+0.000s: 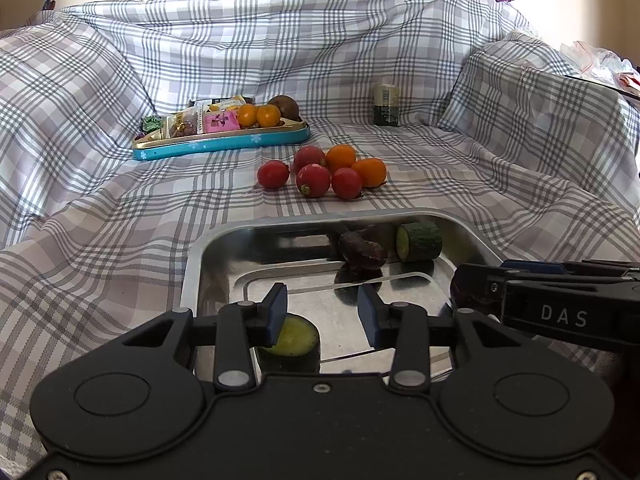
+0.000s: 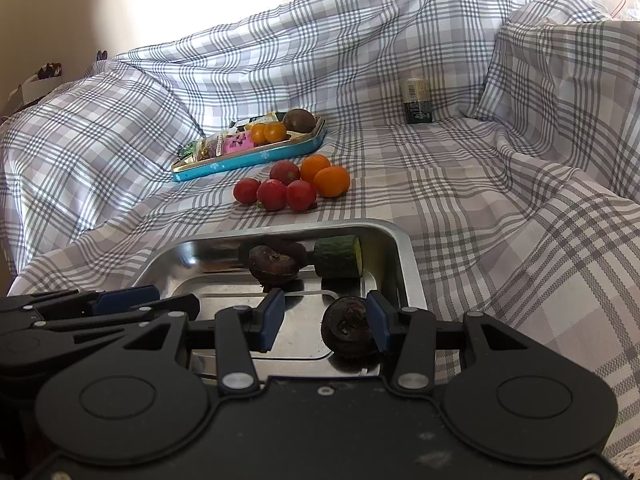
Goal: Organize fruits
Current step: 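Withdraw both tools from the steel tray toward the red fruit pile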
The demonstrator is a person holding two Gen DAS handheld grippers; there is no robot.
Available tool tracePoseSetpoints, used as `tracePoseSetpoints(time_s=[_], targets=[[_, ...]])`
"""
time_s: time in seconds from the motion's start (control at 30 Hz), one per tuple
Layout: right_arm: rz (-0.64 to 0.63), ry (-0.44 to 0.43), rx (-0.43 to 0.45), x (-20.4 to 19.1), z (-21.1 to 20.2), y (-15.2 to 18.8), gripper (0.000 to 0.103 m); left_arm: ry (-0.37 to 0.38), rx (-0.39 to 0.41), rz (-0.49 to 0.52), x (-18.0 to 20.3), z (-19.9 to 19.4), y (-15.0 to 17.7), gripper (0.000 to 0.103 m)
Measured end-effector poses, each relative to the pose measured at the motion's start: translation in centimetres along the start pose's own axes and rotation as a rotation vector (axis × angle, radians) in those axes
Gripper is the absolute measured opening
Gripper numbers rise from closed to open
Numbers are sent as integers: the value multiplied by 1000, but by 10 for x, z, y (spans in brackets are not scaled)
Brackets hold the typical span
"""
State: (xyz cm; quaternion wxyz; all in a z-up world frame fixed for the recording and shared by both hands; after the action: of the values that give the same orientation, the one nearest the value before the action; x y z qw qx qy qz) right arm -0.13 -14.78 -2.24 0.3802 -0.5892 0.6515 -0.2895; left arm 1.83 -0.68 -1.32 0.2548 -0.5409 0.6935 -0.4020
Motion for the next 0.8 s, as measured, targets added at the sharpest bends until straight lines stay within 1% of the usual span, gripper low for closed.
tracePoseSetpoints(time_s=[0.13, 0.27, 0.47, 0.6, 0.7, 0.8], targets=[[-8, 10, -3, -2, 0, 0, 47, 8, 0, -1, 0, -1, -1, 49], [-23, 11, 2, -5, 0, -1, 47, 15, 0, -44, -7, 0, -6, 48], [-30, -10, -8, -5, -1, -12, 47, 7, 51, -85, -13, -7, -20, 48], [-51, -10, 2, -10, 6, -28, 47, -17, 57, -51, -11, -1, -32, 48], [-61, -6, 0, -16, 16, -45, 47, -48, 51, -8, -12, 9, -42, 48], [-62, 7, 0, -18, 26, -62, 47, -70, 41, 9, -16, 17, -52, 48]])
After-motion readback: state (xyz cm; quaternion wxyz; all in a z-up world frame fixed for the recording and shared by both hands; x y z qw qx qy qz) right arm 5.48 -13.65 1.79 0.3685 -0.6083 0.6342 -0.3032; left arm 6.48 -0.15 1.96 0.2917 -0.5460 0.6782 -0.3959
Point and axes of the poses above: each gripper's, at about its wrist camera, not at the fingertips, and z roughly the way its jaws point, x to its right, y to its underside, the point moved 1 cm from there along z, roughly the way its jaws point, and after that the axes turned 5 degrees about y, right-handed, at the moved point
